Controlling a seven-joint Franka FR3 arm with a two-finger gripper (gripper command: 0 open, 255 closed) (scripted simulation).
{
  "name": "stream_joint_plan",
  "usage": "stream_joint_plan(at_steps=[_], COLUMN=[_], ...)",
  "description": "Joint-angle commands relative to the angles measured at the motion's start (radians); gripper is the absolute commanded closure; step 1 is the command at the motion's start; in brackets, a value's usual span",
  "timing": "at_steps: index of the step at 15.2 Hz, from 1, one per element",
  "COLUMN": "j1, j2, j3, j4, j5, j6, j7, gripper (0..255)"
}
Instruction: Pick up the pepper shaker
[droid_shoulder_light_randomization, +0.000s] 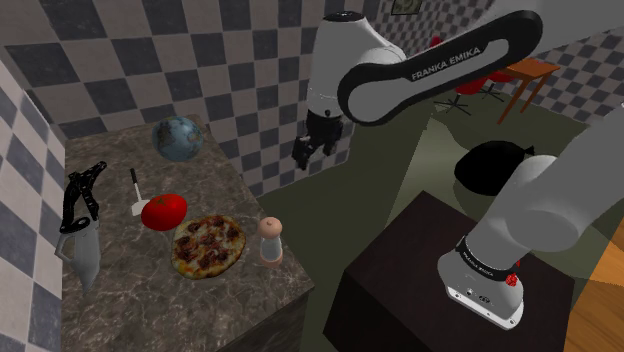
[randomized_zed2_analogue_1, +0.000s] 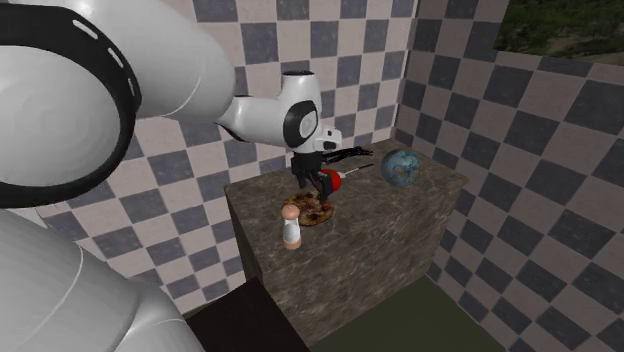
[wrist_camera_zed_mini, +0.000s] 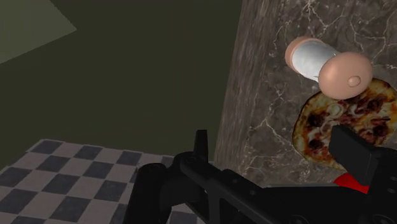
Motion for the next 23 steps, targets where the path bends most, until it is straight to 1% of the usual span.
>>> stream_joint_plan(at_steps=[1,8,14,15,23], j1=[0.008,0.047,0.113,0.122,0.143], j2=[0.062,0.308,0.525,0.545,0.623], j3=[0.021,0.073,0.076,0.074,0.046], j4=[0.016,0.122,0.256,0.27,0.264], j5=[-0.01,-0.093,-0.183,-0.19,-0.238], j6=[0.041,0.15,0.206,0.21,0.289], j7=[0.029,0.148,0.247,0.255,0.288], gripper=[0,0,0,0,0])
